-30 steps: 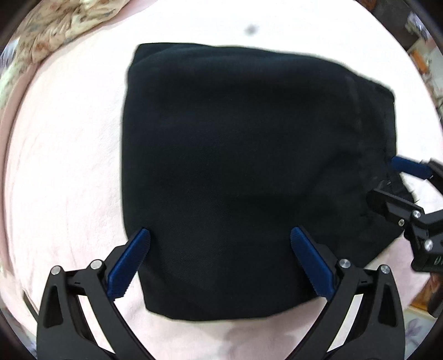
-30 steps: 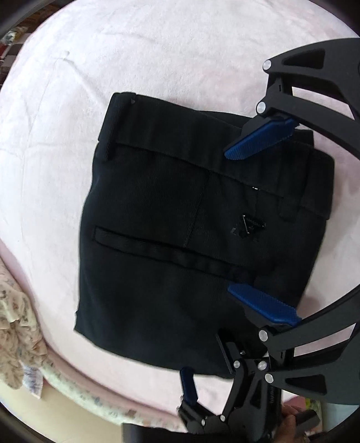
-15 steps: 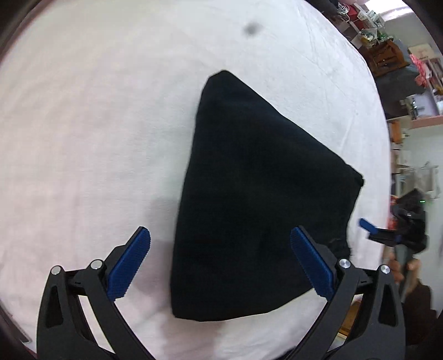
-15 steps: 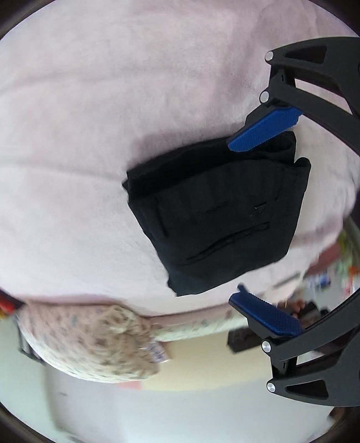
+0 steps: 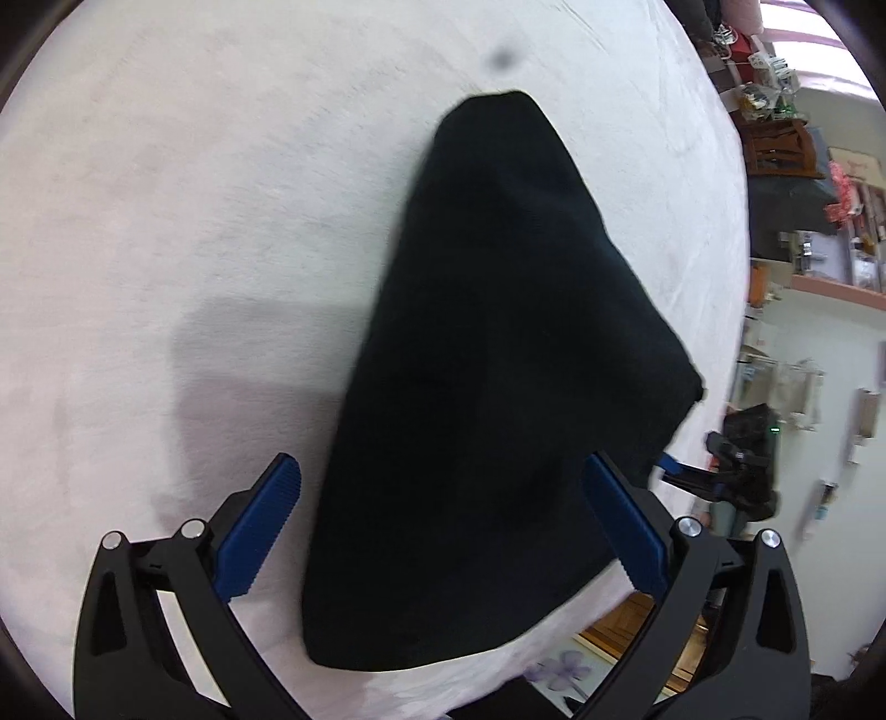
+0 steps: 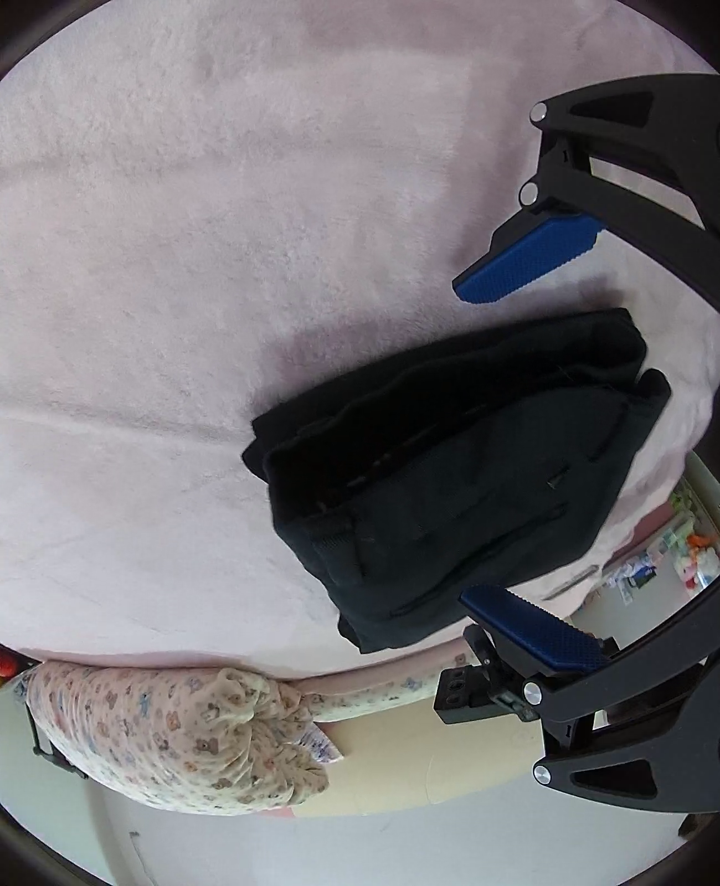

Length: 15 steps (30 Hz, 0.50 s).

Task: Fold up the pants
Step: 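Push the folded trousers with the open right tool to square them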

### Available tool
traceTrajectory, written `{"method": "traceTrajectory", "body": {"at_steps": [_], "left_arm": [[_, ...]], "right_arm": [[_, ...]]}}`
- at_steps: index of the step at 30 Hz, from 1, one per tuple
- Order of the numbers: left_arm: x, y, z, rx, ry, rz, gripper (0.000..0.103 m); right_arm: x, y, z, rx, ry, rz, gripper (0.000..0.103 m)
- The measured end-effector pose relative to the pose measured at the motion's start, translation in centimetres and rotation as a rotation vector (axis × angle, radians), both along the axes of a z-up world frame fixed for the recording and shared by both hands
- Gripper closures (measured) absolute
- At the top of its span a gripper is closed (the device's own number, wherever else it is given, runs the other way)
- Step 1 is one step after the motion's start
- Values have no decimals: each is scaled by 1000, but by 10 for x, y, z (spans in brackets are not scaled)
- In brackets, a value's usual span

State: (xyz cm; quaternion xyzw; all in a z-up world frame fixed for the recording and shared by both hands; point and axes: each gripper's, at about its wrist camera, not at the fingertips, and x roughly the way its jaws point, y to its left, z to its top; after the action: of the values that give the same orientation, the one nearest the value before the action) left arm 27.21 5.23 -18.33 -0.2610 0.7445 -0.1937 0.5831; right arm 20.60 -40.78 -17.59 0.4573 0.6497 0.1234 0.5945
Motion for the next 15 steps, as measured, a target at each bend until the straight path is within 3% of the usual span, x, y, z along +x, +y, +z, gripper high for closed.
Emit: {"method": "traceTrajectory", "body": {"at_steps": [1, 8, 15], "left_arm": [[0, 0, -1, -38, 16, 5, 2], [7, -17, -12, -33, 47, -102, 2], [12, 3, -13, -100, 108, -101, 2]], "right_arm": [[1, 0, -2, 9, 1, 1, 1], [6, 0, -12, 74, -5, 20, 1], [8, 5, -20, 153, -5, 101, 1]]}}
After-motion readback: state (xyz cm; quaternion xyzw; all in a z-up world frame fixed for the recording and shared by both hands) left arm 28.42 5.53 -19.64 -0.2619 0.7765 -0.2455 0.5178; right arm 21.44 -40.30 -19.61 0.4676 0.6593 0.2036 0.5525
